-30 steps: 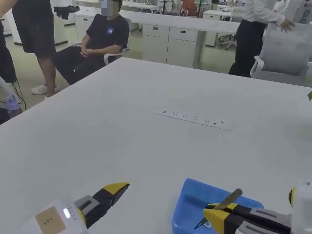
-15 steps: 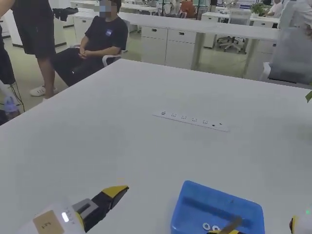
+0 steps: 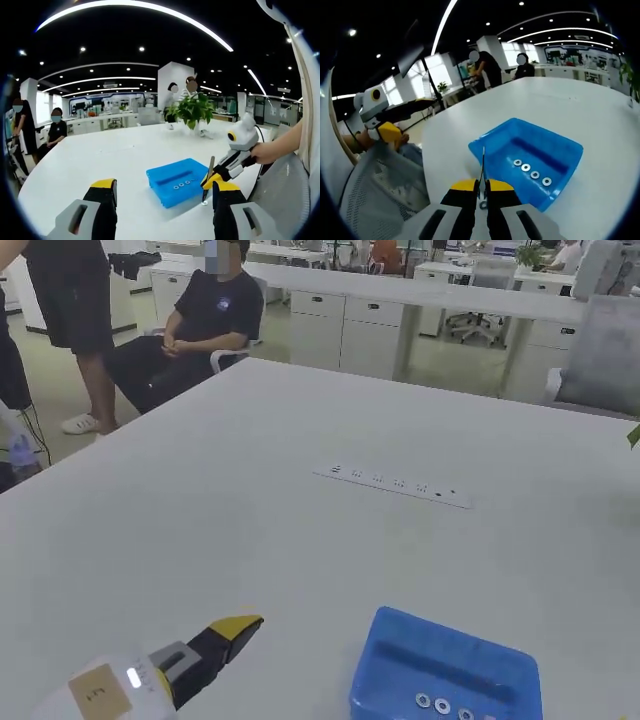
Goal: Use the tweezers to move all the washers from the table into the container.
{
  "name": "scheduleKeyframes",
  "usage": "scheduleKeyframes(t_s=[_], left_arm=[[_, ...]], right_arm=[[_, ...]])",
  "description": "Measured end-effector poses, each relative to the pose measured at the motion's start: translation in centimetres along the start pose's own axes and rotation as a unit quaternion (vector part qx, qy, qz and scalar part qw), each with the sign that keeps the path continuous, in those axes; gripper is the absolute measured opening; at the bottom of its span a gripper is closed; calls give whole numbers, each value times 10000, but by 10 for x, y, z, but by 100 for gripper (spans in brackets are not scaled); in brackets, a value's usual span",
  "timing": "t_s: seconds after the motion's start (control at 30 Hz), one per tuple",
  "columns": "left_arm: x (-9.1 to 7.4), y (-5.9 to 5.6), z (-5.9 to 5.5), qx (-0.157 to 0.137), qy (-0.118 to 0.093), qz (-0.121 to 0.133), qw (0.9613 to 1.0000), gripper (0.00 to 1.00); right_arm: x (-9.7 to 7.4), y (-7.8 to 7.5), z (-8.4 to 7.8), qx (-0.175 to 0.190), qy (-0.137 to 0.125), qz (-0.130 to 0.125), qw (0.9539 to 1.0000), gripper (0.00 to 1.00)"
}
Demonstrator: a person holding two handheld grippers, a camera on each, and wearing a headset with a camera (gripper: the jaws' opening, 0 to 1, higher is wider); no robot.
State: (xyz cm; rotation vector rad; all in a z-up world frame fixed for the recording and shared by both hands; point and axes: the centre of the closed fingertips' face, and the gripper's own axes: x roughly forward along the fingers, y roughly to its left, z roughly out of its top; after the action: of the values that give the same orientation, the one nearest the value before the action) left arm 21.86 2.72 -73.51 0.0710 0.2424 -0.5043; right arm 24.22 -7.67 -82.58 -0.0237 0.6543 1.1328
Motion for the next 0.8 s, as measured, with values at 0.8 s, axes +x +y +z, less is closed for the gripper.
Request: scheduleKeyframes(t_s=[0.8], left_arm=[[1, 0, 1, 16, -13, 4, 10000, 79]], right_arm=[[2, 12, -13, -783, 443, 76, 9959, 4]])
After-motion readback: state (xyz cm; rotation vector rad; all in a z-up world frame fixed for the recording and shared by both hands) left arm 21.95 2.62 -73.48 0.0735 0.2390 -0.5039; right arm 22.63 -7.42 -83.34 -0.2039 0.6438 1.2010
